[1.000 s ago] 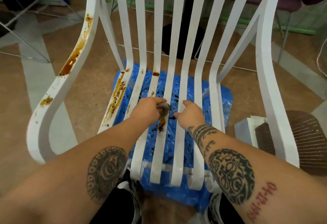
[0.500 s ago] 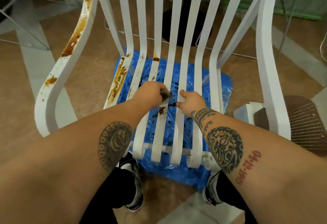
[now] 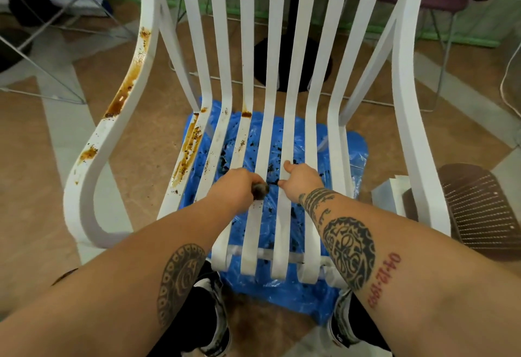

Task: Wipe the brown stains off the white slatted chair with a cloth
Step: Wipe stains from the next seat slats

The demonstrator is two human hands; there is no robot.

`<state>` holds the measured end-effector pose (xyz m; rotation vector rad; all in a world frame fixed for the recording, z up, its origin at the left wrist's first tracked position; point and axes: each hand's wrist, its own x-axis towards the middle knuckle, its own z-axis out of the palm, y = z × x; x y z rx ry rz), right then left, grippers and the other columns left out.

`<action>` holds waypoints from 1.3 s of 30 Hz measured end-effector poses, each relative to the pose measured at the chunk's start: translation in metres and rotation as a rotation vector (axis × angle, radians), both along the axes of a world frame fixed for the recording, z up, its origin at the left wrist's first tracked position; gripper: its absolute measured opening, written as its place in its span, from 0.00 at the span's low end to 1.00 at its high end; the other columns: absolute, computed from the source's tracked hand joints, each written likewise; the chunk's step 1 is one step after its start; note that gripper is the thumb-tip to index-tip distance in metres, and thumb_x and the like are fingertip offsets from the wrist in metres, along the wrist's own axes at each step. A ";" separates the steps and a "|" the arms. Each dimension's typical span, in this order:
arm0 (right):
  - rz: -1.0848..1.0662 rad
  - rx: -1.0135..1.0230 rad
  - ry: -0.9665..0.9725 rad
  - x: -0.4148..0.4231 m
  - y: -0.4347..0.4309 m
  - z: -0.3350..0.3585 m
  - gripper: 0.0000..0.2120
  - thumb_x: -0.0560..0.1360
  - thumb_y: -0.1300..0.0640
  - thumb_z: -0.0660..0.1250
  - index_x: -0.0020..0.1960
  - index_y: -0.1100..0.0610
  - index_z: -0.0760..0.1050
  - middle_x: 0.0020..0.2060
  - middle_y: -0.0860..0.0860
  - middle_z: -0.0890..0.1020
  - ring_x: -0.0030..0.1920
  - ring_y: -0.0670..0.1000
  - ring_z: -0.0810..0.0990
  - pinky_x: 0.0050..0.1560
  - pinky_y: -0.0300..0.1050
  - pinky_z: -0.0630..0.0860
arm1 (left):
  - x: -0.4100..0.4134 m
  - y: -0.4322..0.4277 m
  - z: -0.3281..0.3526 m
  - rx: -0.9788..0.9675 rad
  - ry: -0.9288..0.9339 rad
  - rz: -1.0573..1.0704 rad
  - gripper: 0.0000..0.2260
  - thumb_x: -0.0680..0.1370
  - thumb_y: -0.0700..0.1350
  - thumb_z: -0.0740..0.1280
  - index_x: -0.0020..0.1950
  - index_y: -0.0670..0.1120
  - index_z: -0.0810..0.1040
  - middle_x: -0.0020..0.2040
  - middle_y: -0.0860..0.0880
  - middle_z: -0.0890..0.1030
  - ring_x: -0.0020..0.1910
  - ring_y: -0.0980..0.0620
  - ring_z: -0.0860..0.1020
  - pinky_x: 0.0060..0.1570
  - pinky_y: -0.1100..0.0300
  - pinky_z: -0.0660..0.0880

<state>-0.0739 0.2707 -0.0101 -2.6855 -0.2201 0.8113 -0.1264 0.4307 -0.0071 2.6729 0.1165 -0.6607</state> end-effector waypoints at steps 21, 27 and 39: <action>0.014 0.012 0.044 -0.058 -0.011 0.009 0.35 0.81 0.48 0.65 0.82 0.55 0.52 0.76 0.58 0.67 0.66 0.60 0.76 0.63 0.53 0.77 | -0.047 -0.007 0.010 0.084 0.070 -0.044 0.25 0.79 0.35 0.64 0.72 0.57 0.73 0.60 0.43 0.79 0.46 0.44 0.79 0.44 0.51 0.80; 0.036 -0.006 0.052 -0.060 -0.012 0.013 0.36 0.82 0.48 0.64 0.82 0.55 0.51 0.74 0.59 0.69 0.67 0.60 0.75 0.65 0.53 0.76 | -0.067 0.001 0.010 0.026 0.132 -0.068 0.23 0.79 0.32 0.62 0.63 0.58 0.80 0.60 0.47 0.80 0.52 0.44 0.80 0.49 0.50 0.80; 0.062 -0.008 0.025 -0.055 -0.014 0.004 0.35 0.81 0.48 0.65 0.81 0.56 0.54 0.72 0.61 0.71 0.65 0.60 0.76 0.64 0.54 0.76 | -0.012 -0.008 0.000 -0.090 -0.149 0.226 0.22 0.79 0.33 0.62 0.66 0.56 0.79 0.59 0.45 0.81 0.49 0.42 0.81 0.47 0.45 0.83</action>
